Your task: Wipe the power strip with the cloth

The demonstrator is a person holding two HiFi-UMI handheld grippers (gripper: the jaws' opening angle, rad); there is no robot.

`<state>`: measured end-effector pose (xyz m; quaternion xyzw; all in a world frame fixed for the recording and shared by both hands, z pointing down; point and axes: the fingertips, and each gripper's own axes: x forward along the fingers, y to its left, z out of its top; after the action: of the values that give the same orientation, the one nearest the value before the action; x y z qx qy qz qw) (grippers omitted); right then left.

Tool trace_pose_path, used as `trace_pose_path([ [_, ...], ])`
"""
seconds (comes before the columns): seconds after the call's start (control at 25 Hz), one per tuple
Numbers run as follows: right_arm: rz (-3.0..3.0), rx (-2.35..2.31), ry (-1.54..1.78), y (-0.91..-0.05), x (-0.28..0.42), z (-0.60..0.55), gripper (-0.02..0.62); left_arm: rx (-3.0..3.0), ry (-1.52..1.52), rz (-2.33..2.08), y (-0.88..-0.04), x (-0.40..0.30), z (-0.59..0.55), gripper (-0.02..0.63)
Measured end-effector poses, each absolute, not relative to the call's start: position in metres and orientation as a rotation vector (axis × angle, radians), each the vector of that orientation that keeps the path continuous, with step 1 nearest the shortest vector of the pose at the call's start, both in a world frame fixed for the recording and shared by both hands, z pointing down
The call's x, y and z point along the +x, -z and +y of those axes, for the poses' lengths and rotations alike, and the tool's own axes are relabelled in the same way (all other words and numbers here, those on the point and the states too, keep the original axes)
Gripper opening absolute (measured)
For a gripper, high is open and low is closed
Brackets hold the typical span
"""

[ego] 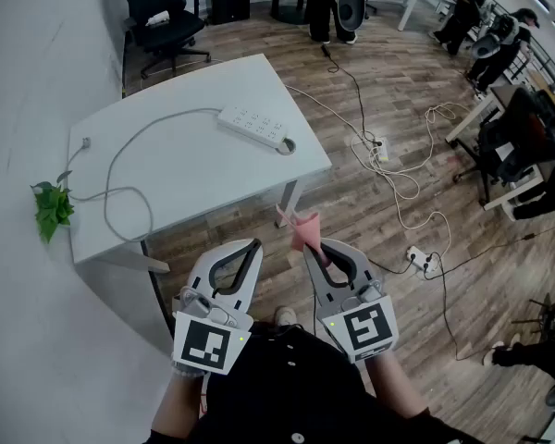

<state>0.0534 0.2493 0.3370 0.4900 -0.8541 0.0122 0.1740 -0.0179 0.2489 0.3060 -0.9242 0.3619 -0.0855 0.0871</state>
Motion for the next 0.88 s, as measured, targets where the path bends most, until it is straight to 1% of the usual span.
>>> trace_pose_path([
  [0.6, -2.423, 1.374, -0.030, -0.341, 0.051, 0.245, 0.049, -2.749, 0.238, 1.074, -0.308, -0.018, 0.246, 0.014],
  [0.88, -2.425, 1.386, -0.043, -0.339, 0.061, 0.246, 0.049, -2.740, 0.244, 1.078, -0.305, -0.009, 0.248, 0.014],
])
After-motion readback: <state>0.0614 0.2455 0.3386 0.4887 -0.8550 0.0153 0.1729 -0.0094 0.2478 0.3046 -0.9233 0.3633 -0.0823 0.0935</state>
